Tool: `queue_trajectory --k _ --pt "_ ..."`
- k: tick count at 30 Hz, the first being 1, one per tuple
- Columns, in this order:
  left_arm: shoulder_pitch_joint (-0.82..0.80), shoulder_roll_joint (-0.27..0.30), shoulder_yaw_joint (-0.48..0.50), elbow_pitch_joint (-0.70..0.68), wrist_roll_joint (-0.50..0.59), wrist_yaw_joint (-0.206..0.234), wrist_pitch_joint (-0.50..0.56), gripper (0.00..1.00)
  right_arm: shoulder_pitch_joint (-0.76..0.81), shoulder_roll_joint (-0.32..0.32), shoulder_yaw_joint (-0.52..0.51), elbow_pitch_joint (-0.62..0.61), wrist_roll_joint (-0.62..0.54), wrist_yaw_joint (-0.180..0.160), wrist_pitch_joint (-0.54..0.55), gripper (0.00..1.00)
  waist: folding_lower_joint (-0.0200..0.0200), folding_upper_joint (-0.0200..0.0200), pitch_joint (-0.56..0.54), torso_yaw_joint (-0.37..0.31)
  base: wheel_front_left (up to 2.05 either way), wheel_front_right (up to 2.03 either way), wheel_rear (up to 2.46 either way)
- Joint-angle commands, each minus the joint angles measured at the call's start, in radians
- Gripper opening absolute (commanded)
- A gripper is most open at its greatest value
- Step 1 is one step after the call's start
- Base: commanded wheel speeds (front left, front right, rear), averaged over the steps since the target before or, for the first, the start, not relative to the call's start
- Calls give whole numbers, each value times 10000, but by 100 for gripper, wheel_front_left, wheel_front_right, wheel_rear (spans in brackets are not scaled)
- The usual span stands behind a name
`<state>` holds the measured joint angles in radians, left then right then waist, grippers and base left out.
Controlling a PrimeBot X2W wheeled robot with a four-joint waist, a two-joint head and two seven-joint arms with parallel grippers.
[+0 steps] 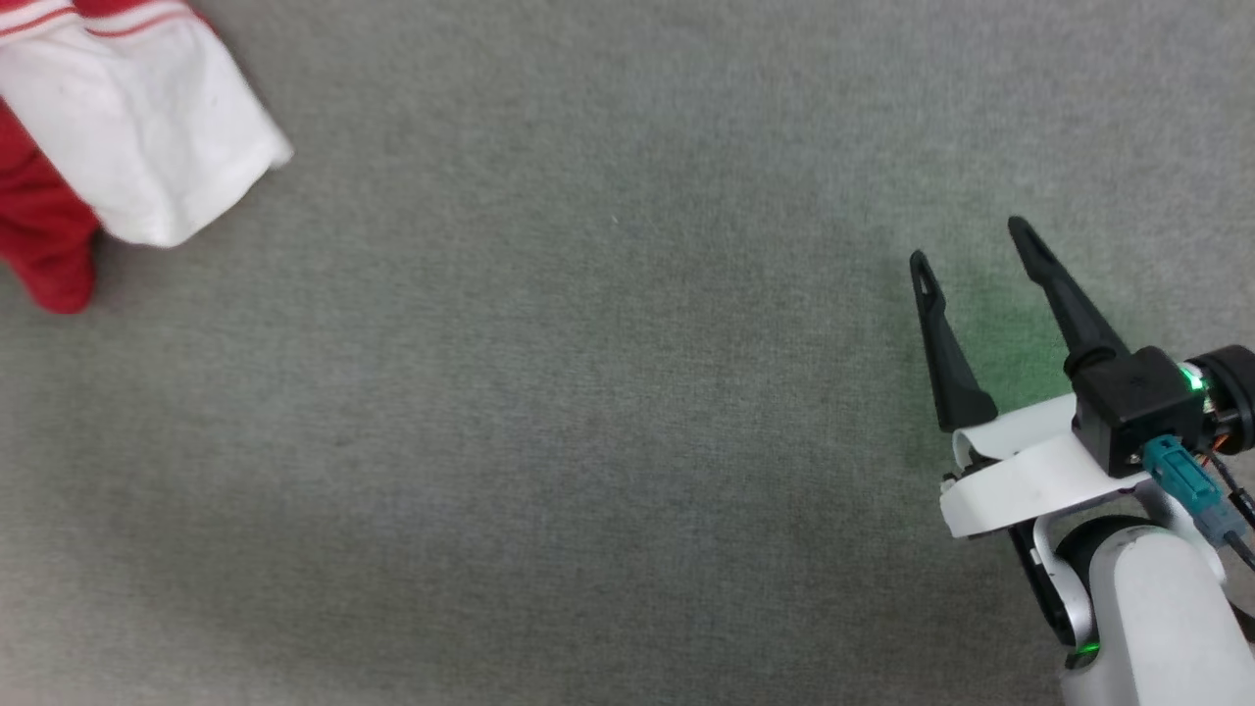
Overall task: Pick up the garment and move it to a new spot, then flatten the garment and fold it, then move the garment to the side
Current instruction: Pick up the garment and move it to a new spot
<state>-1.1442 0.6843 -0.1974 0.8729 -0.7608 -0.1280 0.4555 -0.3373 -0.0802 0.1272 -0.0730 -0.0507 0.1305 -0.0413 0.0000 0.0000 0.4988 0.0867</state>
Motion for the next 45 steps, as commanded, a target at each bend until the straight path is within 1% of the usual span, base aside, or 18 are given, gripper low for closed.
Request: queue_trajectory --k 1,8,11,14,17,25,26,34,39,40,41,45 --pt "-91 216 -150 -270 -90 -37 -162 0 169 48 14 97 71 5 -65 100 0 0 -766 231 0 0 0" --pt "-372 491 -748 -1284 31 -30 -411 0 503 151 7 545 235 5 -273 100 0 0 -1863 401 0 0 0" --pt "-388 421 -894 -1755 30 -27 -280 0 658 184 -2 683 316 5 -350 100 0 0 -2327 415 0 0 0" --pt "-313 307 -1038 -2380 45 135 -5 0 747 223 -42 786 385 5 -431 100 0 0 -2735 381 0 0 0" --pt "-162 391 -1112 -3106 15 332 408 0 900 260 -104 877 443 5 -510 100 0 0 -3044 263 0 0 0" --pt "685 559 -1074 -5578 -410 1288 1779 0 1013 299 -618 1038 482 5 -673 100 0 0 -3427 -418 0 0 0" --pt "990 628 -1032 -6311 -529 1593 2079 0 1076 301 -840 1072 500 5 -751 100 0 0 -3460 -645 0 0 0" --pt "2343 739 -1092 -9001 -727 2837 3027 0 1233 308 -1680 1276 602 5 -979 100 0 0 -3420 -1660 0 0 0" --pt "3043 504 -1380 -10319 -635 3609 3379 0 1279 309 -2159 1444 650 5 -1120 100 0 0 -3318 -2215 0 0 0" --pt "3043 504 -1380 -10319 -635 3609 3379 0 1279 309 -2159 1444 650 5 -1120 100 0 0 -3318 -2215 0 0 0" --pt "3261 317 -1602 -10732 -512 3935 3519 0 1297 311 -2322 1532 665 5 -1172 100 0 0 -3280 -2387 0 0 0" --pt "3740 -61 -2089 -11295 -445 4403 3789 0 1374 310 -2503 1814 670 5 -1270 100 0 0 -3196 -2650 0 0 0"
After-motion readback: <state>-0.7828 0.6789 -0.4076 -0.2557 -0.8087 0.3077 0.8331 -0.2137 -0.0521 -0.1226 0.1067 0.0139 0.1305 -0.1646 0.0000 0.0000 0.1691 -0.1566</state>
